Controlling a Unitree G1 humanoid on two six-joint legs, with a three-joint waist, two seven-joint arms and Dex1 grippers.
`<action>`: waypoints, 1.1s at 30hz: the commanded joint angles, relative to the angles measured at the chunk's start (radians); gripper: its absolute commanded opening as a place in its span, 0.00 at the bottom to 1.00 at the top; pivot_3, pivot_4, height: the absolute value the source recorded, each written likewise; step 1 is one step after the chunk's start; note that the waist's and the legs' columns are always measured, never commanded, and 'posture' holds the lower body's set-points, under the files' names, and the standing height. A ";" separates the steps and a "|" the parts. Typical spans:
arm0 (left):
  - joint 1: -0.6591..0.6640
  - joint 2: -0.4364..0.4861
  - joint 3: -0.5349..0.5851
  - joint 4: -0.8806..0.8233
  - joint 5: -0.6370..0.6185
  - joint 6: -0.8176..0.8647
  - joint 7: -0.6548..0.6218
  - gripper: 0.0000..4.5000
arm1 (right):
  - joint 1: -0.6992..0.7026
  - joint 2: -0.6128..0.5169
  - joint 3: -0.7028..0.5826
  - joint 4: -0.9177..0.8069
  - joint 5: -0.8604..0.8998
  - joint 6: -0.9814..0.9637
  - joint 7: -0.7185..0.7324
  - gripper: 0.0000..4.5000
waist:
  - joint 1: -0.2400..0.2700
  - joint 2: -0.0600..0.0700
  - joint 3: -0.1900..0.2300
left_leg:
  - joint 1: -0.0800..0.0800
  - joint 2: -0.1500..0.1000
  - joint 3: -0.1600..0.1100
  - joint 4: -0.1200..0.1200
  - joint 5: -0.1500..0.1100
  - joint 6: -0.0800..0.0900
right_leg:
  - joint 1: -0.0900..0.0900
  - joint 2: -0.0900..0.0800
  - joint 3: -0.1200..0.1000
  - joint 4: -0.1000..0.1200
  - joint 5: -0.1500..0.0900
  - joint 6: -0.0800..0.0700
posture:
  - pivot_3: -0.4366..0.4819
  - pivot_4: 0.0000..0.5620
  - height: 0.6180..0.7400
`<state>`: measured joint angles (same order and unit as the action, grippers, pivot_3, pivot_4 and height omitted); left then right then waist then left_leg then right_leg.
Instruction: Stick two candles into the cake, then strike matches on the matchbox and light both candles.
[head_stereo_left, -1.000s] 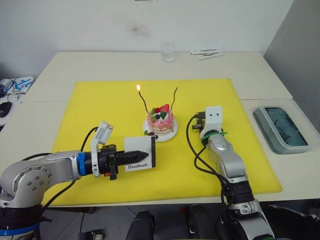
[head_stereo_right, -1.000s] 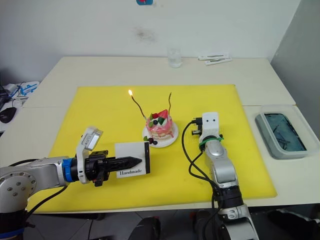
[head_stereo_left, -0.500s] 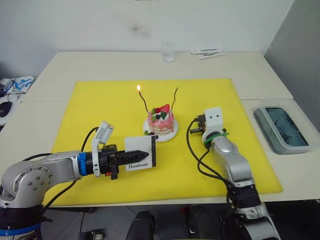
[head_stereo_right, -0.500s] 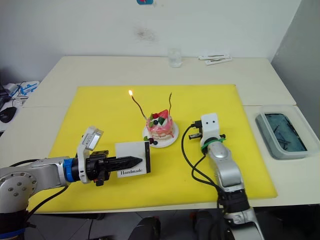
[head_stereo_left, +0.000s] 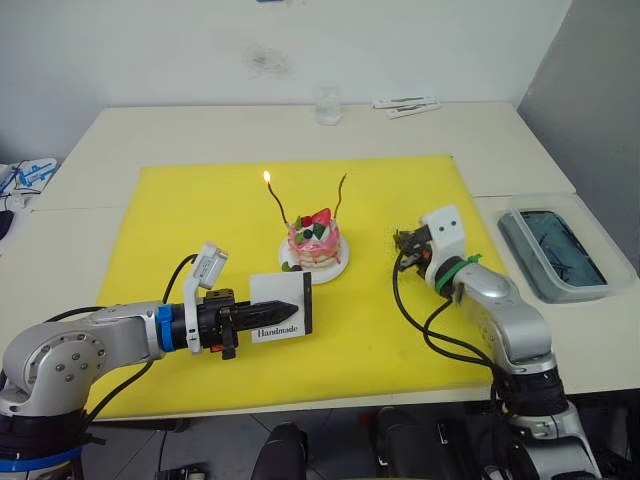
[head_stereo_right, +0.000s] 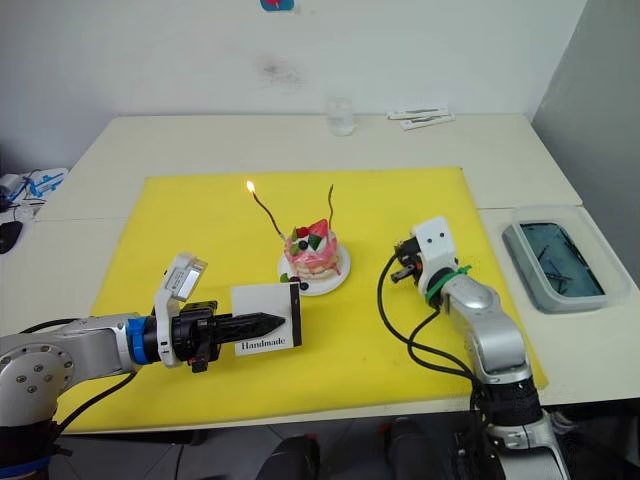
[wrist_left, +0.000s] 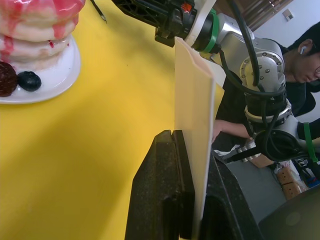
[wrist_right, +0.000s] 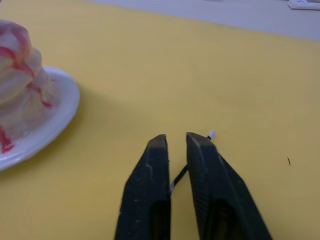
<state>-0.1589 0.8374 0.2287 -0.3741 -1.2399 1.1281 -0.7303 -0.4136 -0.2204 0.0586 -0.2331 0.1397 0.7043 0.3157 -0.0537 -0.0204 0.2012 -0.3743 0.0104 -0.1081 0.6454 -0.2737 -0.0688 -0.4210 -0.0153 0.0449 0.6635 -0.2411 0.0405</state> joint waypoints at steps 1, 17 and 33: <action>-0.002 0.004 0.019 -0.019 -0.012 -0.003 -0.003 0.00 | -0.029 0.031 -0.018 -0.001 -0.025 -0.022 -0.074 0.46 | 0.000 0.000 0.000 | 0.000 0.000 0.000 0.000 0.000 0.000 | 0.000 0.000 0.000 0.000 0.000 -0.001 | 0.48 0.27 1.00; -0.011 0.014 0.018 -0.017 -0.012 0.003 -0.010 0.00 | -0.031 0.196 -0.025 0.202 -0.137 -0.182 -0.341 0.95 | -0.003 0.000 0.000 | 0.000 0.000 0.000 0.000 0.000 0.000 | 0.000 0.000 0.000 0.000 0.003 -0.005 | 0.48 0.27 1.00; -0.007 0.008 0.018 -0.022 -0.020 0.005 -0.001 0.00 | -0.001 0.259 -0.025 0.261 -0.158 -0.145 -0.396 0.16 | -0.003 -0.002 -0.001 | 0.002 0.000 0.000 0.000 0.000 0.000 | 0.001 0.000 0.000 0.000 0.003 -0.005 | 0.48 0.27 1.00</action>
<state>-0.1611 0.8388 0.2287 -0.3758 -1.2451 1.1312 -0.7305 -0.4386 0.0328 0.0333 0.0282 -0.0165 0.5266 -0.0733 -0.0570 -0.0224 0.1998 -0.3721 0.0104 -0.1081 0.6453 -0.2737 -0.0688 -0.4197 -0.0152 0.0450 0.6636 -0.2382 0.0359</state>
